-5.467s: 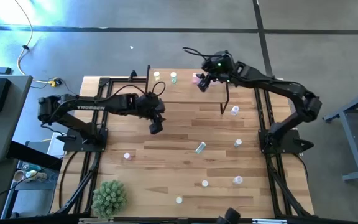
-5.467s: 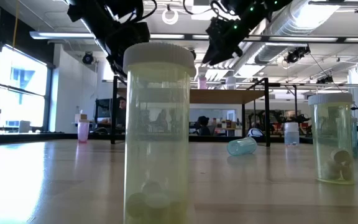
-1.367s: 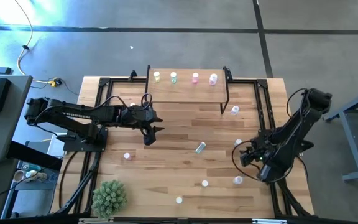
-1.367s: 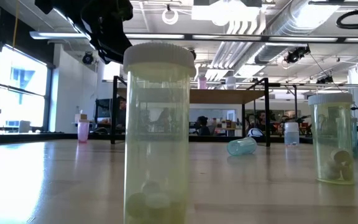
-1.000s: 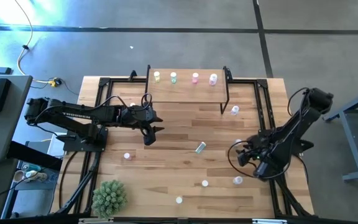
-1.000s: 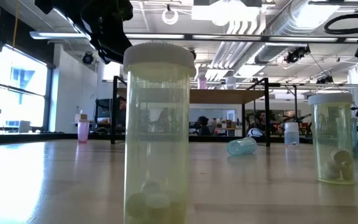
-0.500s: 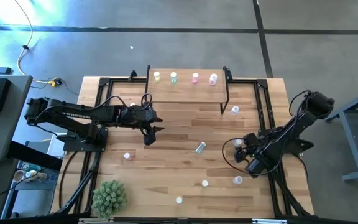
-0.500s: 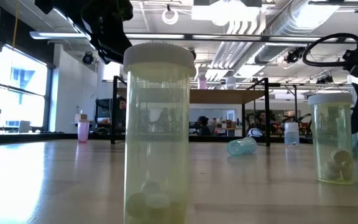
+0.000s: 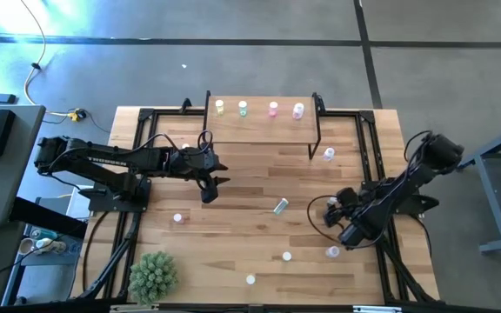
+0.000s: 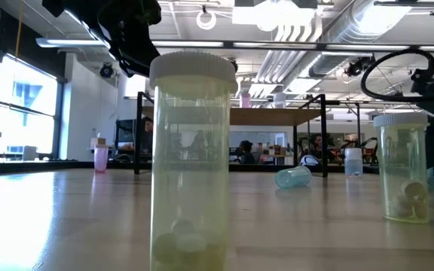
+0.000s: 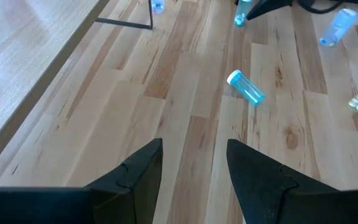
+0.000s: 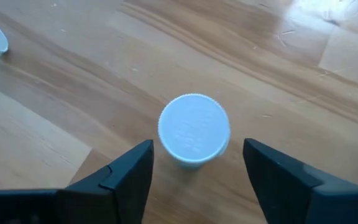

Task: Pick and place medicine bottles onto shelf by color
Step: Put the right blue pill bottle and align it with the other blue pill bottle on the shelf

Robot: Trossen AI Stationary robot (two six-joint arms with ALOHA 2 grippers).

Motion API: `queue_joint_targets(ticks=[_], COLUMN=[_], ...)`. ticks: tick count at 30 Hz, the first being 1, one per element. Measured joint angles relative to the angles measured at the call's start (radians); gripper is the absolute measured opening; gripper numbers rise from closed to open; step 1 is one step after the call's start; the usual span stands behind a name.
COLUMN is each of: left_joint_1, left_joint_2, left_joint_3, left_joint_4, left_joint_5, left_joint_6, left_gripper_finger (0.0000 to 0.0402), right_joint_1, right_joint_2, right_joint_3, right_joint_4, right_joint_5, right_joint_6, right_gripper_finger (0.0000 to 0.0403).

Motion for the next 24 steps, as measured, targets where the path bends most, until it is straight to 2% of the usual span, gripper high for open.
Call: queue_joint_targets(ticks=[11,24], left_joint_1=[0.000,0.000], left_joint_2=[0.000,0.000], left_joint_3=[0.000,0.000], left_joint_4=[0.000,0.000], left_joint_5=[0.000,0.000], left_joint_6=[0.000,0.000], left_gripper_finger=[0.0170,0.0170], right_joint_1=[0.000,0.000], right_joint_2=[0.042,0.042], right_joint_3=[0.000,0.000], right_joint_4=[0.007,0.008], right_joint_5=[0.036,0.041], right_joint_6=[0.000,0.000], right_gripper_finger=[0.0139,0.0101])
